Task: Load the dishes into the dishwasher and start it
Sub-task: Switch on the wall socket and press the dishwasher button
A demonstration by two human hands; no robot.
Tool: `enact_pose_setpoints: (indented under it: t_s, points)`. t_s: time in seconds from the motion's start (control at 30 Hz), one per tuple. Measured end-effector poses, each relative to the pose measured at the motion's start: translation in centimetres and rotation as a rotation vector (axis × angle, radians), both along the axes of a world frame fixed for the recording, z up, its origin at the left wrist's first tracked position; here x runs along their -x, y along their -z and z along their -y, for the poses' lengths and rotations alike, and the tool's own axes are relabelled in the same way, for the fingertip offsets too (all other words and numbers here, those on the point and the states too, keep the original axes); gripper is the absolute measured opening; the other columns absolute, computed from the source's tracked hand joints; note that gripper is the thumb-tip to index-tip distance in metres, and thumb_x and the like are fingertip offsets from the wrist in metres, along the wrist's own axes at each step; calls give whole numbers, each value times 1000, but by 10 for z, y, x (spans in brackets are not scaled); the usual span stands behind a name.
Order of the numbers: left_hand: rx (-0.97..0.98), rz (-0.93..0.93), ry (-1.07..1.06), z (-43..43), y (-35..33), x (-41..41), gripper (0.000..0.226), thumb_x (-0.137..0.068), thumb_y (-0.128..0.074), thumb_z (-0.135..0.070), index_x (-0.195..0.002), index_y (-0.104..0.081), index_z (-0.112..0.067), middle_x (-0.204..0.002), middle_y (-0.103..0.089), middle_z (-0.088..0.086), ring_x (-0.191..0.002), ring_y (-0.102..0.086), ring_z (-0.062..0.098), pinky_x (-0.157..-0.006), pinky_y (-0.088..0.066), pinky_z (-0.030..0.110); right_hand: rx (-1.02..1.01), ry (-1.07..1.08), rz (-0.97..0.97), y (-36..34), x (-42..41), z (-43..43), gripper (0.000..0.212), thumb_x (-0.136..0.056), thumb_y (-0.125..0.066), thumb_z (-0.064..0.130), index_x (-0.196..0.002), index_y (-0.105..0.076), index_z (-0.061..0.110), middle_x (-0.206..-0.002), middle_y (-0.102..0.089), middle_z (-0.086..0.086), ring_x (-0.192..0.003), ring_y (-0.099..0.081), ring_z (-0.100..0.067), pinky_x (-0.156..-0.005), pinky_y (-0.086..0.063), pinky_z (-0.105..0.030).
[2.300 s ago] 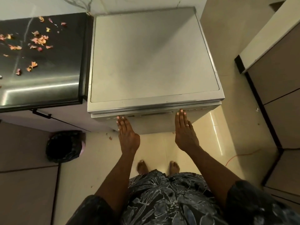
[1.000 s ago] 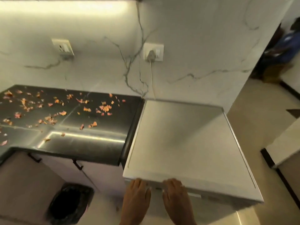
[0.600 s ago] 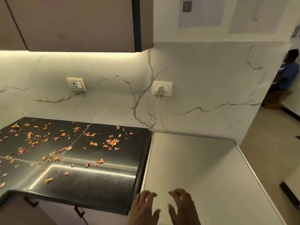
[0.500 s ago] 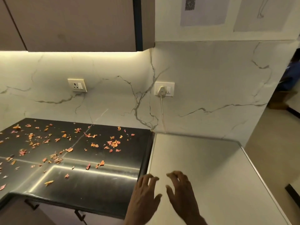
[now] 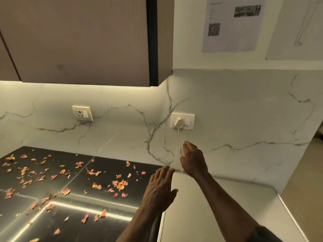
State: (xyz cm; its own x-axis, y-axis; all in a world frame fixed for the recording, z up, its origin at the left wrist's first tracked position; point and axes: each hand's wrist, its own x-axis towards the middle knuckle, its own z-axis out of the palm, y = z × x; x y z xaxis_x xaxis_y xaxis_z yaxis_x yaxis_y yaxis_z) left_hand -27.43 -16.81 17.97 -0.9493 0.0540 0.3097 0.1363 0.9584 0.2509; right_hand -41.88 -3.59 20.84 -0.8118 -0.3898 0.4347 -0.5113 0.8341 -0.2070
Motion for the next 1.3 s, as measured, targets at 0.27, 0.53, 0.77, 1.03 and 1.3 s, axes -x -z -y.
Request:
enact_pose_setpoints:
  t_s: [0.27, 0.53, 0.77, 1.03, 1.3]
  points:
    - [-25, 66, 103, 25, 3, 38, 70, -93, -60, -45, -151, -24, -27, -159, -21, -6, -145, -21, 16, -118, -23, 32, -200, 112, 124, -58, 83, 22, 58, -102, -45, 18, -154, -29, 0, -167, -19, -11, -153, -21, -28, -118, -33, -44]
    - [-52, 126, 146, 60, 26, 66, 73, -92, -60, -48, -152, -22, -31, -159, -21, -9, -146, -20, 14, -122, -23, 33, -183, 180, 198, -65, 108, 44, 52, -101, -37, 12, -152, -32, -1, -162, -29, -13, -150, -27, -28, -114, -37, -47]
    - [-83, 159, 163, 69, 40, 80, 73, -92, -59, -49, -153, -23, -31, -160, -20, -7, -148, -18, 15, -122, -24, 33, -94, 215, 149, -65, 108, 44, 47, -99, -43, 9, -146, -42, 2, -149, -48, -14, -138, -44, -32, -106, -44, -45]
    - [-90, 166, 172, 63, 37, 80, 69, -95, -57, -48, -153, -24, -28, -160, -22, -5, -148, -18, 17, -120, -23, 31, -48, 209, 105, -57, 109, 44, 46, -102, -42, 8, -147, -42, 1, -150, -47, -15, -131, -52, -36, -104, -45, -45]
    - [-95, 189, 160, 64, 36, 77, 68, -95, -57, -48, -153, -27, -27, -160, -25, -4, -148, -20, 18, -121, -26, 33, -76, 203, 147, -52, 115, 43, 49, -104, -37, 13, -150, -36, 0, -153, -45, -16, -135, -49, -34, -106, -44, -45]
